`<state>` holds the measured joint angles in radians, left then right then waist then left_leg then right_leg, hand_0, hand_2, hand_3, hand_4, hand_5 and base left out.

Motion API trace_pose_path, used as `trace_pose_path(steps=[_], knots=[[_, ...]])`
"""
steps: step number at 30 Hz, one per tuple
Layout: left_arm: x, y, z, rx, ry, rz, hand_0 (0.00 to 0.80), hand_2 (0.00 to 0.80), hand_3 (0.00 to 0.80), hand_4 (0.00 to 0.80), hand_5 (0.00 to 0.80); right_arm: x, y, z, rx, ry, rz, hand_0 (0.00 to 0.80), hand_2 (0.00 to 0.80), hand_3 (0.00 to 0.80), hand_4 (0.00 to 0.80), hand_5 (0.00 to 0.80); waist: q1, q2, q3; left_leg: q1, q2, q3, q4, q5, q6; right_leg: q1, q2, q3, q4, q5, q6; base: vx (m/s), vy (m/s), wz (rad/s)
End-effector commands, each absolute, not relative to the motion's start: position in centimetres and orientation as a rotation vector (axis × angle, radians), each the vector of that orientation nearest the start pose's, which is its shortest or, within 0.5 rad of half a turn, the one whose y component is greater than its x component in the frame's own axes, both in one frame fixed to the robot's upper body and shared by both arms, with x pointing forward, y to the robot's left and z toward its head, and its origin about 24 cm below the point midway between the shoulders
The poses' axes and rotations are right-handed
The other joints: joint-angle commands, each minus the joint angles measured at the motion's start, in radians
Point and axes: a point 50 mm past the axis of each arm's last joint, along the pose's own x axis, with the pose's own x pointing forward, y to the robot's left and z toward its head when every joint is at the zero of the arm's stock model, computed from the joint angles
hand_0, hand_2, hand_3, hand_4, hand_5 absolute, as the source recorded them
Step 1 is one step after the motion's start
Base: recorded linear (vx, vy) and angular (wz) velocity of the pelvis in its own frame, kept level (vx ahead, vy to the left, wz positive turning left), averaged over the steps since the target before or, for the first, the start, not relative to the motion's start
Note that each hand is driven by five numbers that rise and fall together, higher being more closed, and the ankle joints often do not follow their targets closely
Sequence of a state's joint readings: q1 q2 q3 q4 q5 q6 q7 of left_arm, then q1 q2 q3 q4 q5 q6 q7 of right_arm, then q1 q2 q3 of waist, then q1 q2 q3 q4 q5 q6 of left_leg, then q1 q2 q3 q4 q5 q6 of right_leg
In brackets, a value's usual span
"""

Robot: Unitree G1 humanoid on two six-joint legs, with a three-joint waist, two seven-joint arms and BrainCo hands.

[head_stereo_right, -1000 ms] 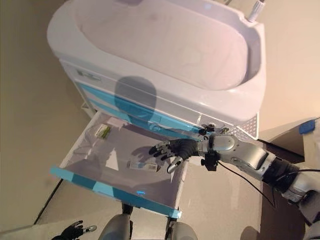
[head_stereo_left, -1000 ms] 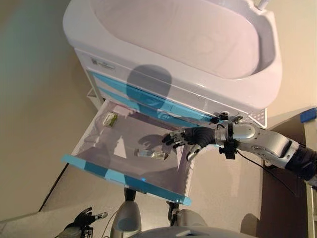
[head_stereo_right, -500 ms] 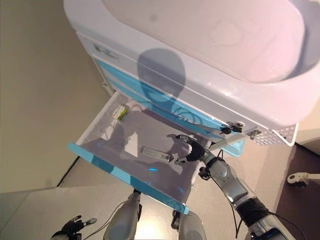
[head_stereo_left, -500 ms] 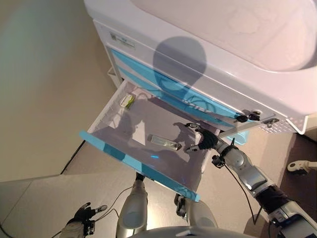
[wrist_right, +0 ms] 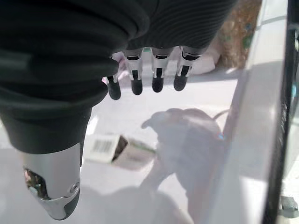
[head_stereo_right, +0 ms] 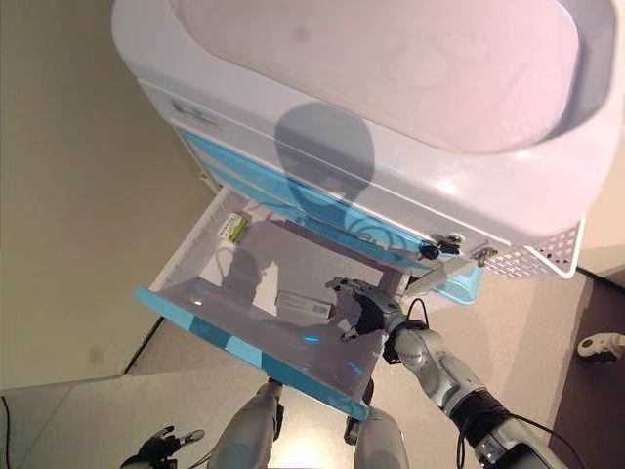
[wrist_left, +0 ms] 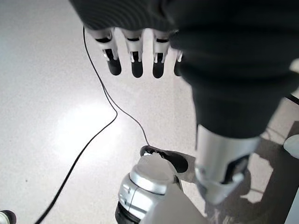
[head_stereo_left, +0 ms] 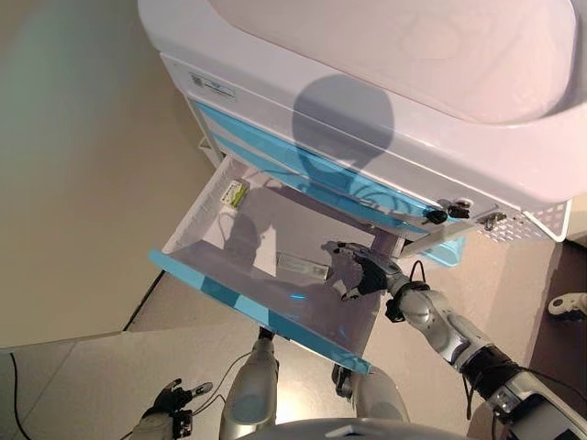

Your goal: Open the drawer and pick up the medicine

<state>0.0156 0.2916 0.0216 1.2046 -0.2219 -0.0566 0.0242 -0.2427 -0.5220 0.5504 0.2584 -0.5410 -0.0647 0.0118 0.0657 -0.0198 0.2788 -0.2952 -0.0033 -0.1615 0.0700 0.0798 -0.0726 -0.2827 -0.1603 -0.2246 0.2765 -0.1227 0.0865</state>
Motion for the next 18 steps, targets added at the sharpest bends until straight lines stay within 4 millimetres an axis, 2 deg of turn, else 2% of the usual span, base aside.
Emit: trace_pose_path(steps=[1, 18], knots=[[8.7, 26.6, -15.2, 0.058, 1.137, 0.379, 0.000, 0.000, 0.000, 0.000, 0.000, 27.0, -12.2, 2.5, -1.154, -0.163, 0.585, 0.000, 0.000, 0.000, 0.000, 0.000, -0.016, -0.011, -0.010, -0.040, -0.029, 0.015, 0.066, -0.043, 0.027, -0.006, 0.024, 0.010, -0.032, 0.039, 0.009, -0.008, 0.002, -0.04], [9.2, 25.3, -15.5, 0.074, 1.128, 0.361, 0.000, 0.000, 0.000, 0.000, 0.000, 27.3, -9.2, 1.6, -1.128, -0.204, 0.582, 0.000, 0.000, 0.000, 0.000, 0.000, -0.009, 0.012, 0.011, -0.072, -0.044, 0.001, 0.070, -0.039, 0.029, -0.027, 0.018, 0.019, -0.037, 0.049, 0.007, 0.000, 0.000, 0.00]])
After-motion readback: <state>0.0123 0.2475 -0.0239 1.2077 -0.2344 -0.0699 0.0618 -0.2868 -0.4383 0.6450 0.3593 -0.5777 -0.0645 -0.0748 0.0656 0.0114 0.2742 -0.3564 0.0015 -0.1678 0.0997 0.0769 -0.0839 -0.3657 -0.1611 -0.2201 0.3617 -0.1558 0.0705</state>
